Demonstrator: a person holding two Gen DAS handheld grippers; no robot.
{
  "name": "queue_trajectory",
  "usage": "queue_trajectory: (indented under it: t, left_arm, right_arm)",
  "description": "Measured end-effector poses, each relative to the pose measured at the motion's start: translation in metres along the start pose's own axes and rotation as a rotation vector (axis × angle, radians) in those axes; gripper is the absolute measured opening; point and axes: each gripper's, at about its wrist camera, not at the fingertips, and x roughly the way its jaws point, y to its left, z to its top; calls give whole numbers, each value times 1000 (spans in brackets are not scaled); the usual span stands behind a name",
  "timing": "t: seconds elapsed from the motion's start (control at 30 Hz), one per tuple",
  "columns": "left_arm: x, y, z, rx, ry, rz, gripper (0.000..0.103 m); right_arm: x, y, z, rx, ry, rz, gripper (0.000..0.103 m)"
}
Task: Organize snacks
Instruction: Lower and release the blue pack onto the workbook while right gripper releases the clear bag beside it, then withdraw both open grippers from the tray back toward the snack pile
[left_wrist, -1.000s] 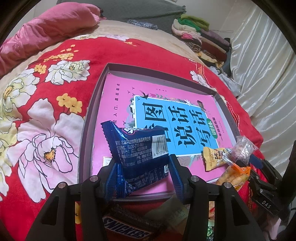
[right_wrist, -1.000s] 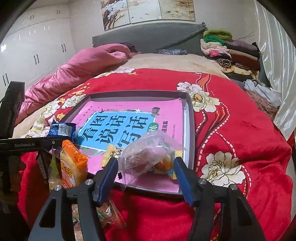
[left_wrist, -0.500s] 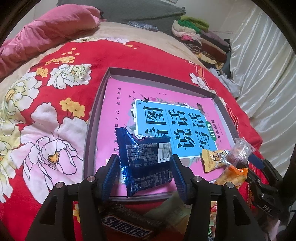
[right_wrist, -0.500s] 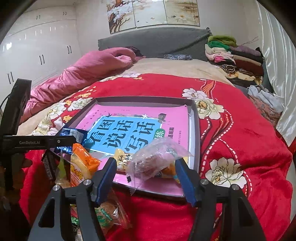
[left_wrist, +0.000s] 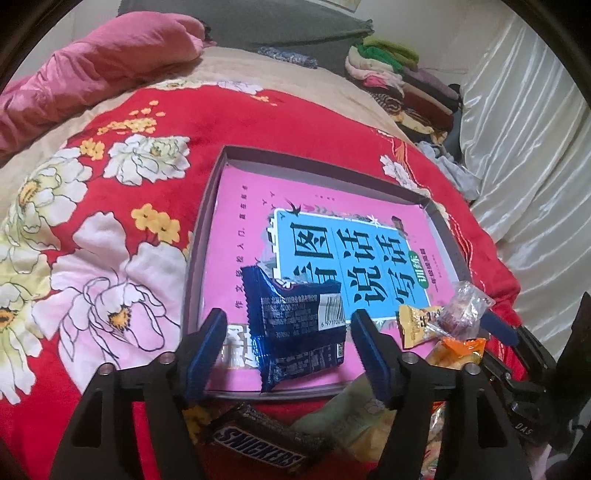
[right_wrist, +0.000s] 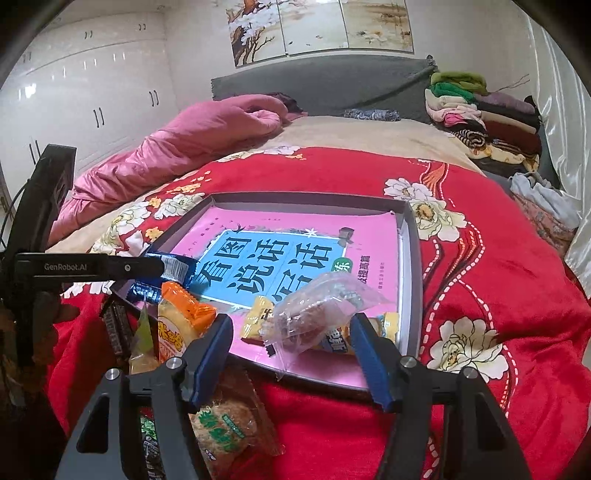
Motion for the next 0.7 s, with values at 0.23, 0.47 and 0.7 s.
queue_trajectory:
  t: [0.23,0.47,0.7]
  left_arm:
    - [-8,1,4,-6,-9,-8,76]
    - [-17,-1,5,-3,-25,-13,77]
    - [-29,1,5,-6,-43,-16,78]
  right_arm:
    - [-3,-2,1,6,-15,-7,66]
    - [-11,-11,4,38,-42,-27,70]
    - [-17,-12,6,48,-67,-29,73]
